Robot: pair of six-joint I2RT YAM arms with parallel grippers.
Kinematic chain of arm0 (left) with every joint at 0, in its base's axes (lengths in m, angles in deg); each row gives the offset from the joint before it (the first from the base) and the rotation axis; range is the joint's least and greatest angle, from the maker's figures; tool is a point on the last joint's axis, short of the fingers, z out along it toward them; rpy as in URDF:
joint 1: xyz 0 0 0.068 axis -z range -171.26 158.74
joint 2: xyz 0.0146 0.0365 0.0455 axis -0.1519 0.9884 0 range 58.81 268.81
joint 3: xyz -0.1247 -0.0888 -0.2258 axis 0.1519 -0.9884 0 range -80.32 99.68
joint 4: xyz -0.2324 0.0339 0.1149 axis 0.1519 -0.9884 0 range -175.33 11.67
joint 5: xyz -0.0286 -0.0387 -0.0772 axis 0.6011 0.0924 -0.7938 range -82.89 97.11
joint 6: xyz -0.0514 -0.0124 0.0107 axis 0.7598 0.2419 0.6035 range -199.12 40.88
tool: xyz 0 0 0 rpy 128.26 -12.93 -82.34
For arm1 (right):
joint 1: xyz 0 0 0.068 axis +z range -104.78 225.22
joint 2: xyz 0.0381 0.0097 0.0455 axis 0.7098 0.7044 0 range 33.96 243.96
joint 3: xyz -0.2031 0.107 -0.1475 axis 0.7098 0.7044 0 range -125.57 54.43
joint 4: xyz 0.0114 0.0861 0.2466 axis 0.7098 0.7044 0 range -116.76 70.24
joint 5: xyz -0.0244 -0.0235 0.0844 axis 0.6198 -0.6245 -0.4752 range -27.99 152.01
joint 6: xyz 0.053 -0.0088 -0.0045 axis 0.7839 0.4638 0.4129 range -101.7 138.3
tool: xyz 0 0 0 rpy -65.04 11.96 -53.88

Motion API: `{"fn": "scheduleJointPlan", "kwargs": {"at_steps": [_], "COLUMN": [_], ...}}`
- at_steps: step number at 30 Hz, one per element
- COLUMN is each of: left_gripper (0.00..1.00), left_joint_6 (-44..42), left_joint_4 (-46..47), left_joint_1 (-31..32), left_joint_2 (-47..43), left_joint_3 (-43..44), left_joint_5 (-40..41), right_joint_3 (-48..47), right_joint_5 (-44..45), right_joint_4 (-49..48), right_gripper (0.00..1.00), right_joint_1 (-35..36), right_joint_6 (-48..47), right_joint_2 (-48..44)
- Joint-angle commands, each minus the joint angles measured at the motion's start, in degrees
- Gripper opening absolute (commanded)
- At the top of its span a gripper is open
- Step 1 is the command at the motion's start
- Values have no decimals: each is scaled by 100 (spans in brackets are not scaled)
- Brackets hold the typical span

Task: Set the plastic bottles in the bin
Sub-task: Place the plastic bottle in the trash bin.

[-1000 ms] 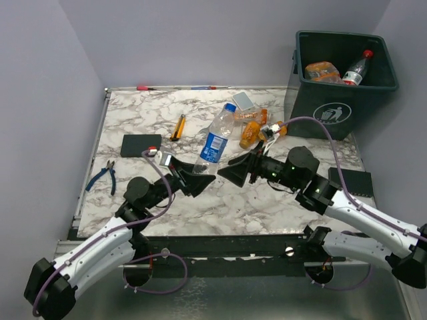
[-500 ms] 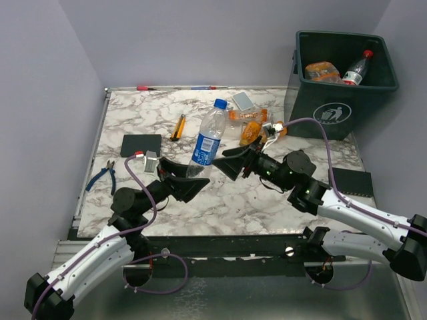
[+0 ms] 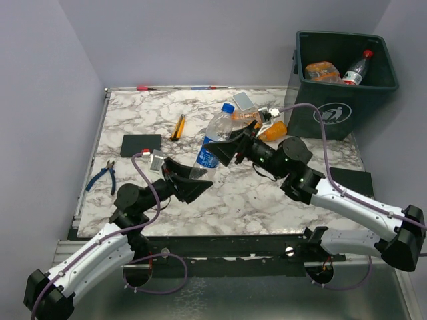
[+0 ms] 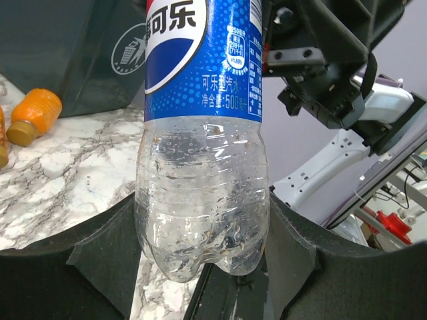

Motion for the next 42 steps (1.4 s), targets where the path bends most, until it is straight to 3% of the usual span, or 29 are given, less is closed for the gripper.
{"fn": "scheduleJointPlan", "kwargs": {"at_steps": [1,4,6,9,10,12,18,27,31,34,37,39,42], "left_gripper": [31,37,53,76,93,99,99,96,82,65,47,41,36], "left_joint_6": [-262,-368,-451,-623,-673,-803,-1111,-979,-980,-964,-979,-1009,-1046], "left_joint_4": [-288,-429,-616,-1036,-1179,-1407,-1410,-1000,-949,-905,-893,-886,-878], "left_joint_1": [38,40,41,45,42,41,36,100,150,164,173,171,172], "left_joint_2": [8,-79,-102,-77,-80,-88,250,1236,1280,1273,1229,1163,1086], "left_joint_3": [299,349,401,569,633,752,1155,1575,1548,1495,1435,1383,1326], "left_joint_5": [-493,-500,-471,-352,-248,-97,-156,-1036,-1072,-1078,-986,-877,-770], "right_joint_3": [-602,-478,-397,-372,-361,-366,-376,-93,-46,-79,-148,-205,-263], "right_joint_5": [201,77,17,-123,-182,-401,-990,-1539,-1539,-1615,-1662,-1641,-1413], "right_joint_4": [782,681,650,852,947,1182,1716,777,504,432,522,674,1027], "right_gripper": [77,56,46,39,39,38,39,40,40,42,58,71,81], "right_joint_1": [32,32,32,32,32,32,32,32,32,34,32,32,32], "right_joint_6": [-45,17,-5,-228,-328,-598,-1036,-546,-370,-288,-251,-262,-358], "right_joint_2": [400,378,283,107,34,-107,-410,-354,-294,-232,-206,-256,-473]}}
